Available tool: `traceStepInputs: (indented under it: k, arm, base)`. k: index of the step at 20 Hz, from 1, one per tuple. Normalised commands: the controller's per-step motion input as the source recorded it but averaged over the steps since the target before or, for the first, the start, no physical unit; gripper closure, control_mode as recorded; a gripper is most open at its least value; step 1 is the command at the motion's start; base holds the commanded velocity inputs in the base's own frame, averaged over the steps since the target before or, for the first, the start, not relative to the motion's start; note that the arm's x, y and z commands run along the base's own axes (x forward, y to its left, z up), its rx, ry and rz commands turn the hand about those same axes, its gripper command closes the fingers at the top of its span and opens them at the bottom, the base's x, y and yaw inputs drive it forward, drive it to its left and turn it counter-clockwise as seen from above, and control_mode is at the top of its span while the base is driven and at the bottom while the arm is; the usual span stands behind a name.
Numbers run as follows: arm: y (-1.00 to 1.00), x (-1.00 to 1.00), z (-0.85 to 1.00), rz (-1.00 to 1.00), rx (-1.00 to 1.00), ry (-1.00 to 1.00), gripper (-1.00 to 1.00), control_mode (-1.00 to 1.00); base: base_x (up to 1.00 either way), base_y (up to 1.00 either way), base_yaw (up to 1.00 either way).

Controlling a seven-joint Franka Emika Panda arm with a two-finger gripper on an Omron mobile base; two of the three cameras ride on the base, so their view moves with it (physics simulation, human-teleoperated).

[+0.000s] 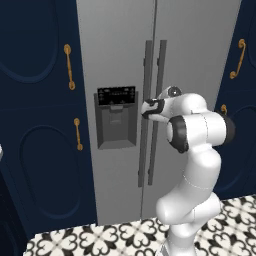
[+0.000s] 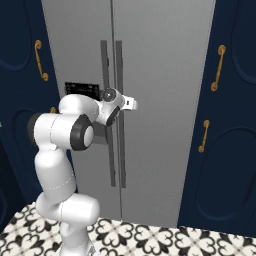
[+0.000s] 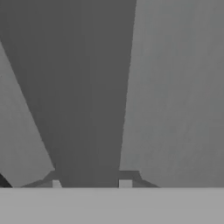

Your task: Grab a lemon wedge from the fridge and one ice cube from the ice bowl, and put them in the glass of lemonade.

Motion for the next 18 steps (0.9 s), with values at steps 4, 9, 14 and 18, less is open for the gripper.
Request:
traceStepInputs:
  k: [4, 9, 14, 18]
  arm:
    - [-0.87, -0.01, 0.38, -0.13, 0.07, 0.19, 1.00, -1.00]
    - [-1.00, -0.31, 0.24, -0.18, 0.15, 0.14, 1.00, -1.00]
    - [-1.00, -0.83, 0.03, -0.17, 0.23, -0.09, 1.00, -1.00]
    - [-1.00, -0.87, 0.00, -0.15, 0.20, -0.11, 1.00, -1.00]
  base:
    - [0.00, 0.00, 0.00]
    - [0.00, 0.00, 0.00]
    - [0.00, 0.00, 0.00]
    - [0.00, 0.00, 0.00]
